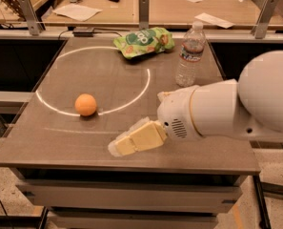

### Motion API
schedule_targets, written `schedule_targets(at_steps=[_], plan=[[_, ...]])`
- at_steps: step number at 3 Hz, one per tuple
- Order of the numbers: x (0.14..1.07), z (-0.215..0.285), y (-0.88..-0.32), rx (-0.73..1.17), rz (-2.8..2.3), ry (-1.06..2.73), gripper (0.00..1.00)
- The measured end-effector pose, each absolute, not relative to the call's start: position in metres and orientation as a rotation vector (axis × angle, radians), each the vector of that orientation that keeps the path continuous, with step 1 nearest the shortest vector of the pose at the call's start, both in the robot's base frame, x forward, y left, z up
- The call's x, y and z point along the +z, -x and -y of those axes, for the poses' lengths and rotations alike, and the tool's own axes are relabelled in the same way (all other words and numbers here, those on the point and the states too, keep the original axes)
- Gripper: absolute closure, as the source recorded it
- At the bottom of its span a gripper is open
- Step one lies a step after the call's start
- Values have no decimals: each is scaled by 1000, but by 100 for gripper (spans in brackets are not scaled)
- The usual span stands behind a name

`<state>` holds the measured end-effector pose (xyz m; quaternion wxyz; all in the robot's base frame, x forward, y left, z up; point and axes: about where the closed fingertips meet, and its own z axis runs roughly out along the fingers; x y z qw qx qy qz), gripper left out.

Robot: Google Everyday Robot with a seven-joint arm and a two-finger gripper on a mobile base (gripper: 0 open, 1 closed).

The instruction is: Move orange near water bottle

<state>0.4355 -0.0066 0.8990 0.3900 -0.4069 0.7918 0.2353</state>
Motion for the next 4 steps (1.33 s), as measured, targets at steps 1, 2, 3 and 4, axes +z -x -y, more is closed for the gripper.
schedule_targets(at_steps=[1, 2, 3, 4], plan=[[895, -21, -437, 667, -1895, 993, 0], [876, -64, -450, 628, -1789, 1021, 0], [876, -64, -450, 628, -1789, 1021, 0], [872, -69, -453, 585, -1821, 980, 0]])
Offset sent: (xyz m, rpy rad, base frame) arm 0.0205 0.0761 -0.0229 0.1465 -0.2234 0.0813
